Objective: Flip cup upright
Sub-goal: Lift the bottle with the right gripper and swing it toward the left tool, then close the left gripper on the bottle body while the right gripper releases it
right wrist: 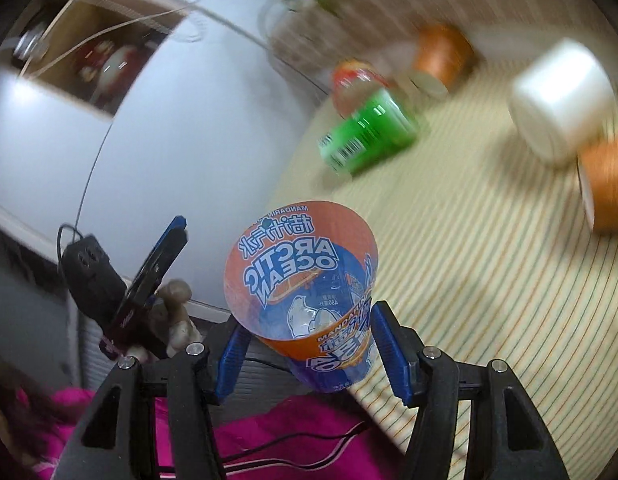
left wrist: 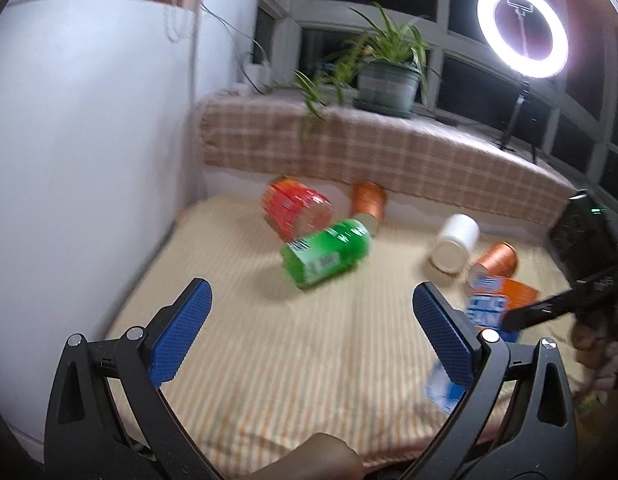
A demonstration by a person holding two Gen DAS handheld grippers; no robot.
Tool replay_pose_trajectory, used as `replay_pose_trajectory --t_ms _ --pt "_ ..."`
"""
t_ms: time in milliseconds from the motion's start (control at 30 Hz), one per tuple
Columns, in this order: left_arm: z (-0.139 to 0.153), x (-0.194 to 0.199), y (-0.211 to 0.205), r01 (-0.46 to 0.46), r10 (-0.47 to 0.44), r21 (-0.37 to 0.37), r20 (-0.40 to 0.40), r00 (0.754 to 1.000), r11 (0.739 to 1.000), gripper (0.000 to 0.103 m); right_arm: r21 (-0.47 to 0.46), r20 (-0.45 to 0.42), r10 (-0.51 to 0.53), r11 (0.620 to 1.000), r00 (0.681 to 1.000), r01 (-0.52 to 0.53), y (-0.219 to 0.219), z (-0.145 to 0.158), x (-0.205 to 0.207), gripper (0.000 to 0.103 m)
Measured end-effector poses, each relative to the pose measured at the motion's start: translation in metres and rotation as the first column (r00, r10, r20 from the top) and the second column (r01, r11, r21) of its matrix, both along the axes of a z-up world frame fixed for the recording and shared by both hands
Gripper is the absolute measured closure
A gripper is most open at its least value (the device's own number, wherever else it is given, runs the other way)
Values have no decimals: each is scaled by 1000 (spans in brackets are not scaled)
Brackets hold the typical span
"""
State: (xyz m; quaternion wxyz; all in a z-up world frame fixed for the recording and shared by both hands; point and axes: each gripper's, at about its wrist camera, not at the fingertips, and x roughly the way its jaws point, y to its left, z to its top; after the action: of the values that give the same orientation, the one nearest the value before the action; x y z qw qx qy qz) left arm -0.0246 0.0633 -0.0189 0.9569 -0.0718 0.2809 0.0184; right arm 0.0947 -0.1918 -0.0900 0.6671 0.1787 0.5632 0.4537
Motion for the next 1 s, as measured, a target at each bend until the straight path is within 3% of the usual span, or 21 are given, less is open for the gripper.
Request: replay_pose_trajectory --t_ms 267,500,600,733,867,1000 --pt "-11 7 -2 74 -80 -80 -72 994 994 1 -24 -97 -97 995 991 95 -4 -25 20 39" --pt "-21 20 -5 107 -122 -127 -121 985 986 1 -35 -56 -126 992 990 124 3 -28 30 38" --pt "-25 27 -9 121 -142 -145 -140 980 982 1 -72 -11 -140 988 990 139 6 -30 31 37" --pt "-30 37 -14 141 -172 -180 -166 971 974 1 -58 24 -156 986 987 157 1 -30 31 29" --pt "-34 54 -18 175 -219 -218 -199 955 960 1 -72 154 -176 979 972 189 -8 -17 15 25" --pt "-39 75 -23 205 -275 -281 -238 932 938 1 -104 286 -213 962 934 252 -22 -3 -9 21"
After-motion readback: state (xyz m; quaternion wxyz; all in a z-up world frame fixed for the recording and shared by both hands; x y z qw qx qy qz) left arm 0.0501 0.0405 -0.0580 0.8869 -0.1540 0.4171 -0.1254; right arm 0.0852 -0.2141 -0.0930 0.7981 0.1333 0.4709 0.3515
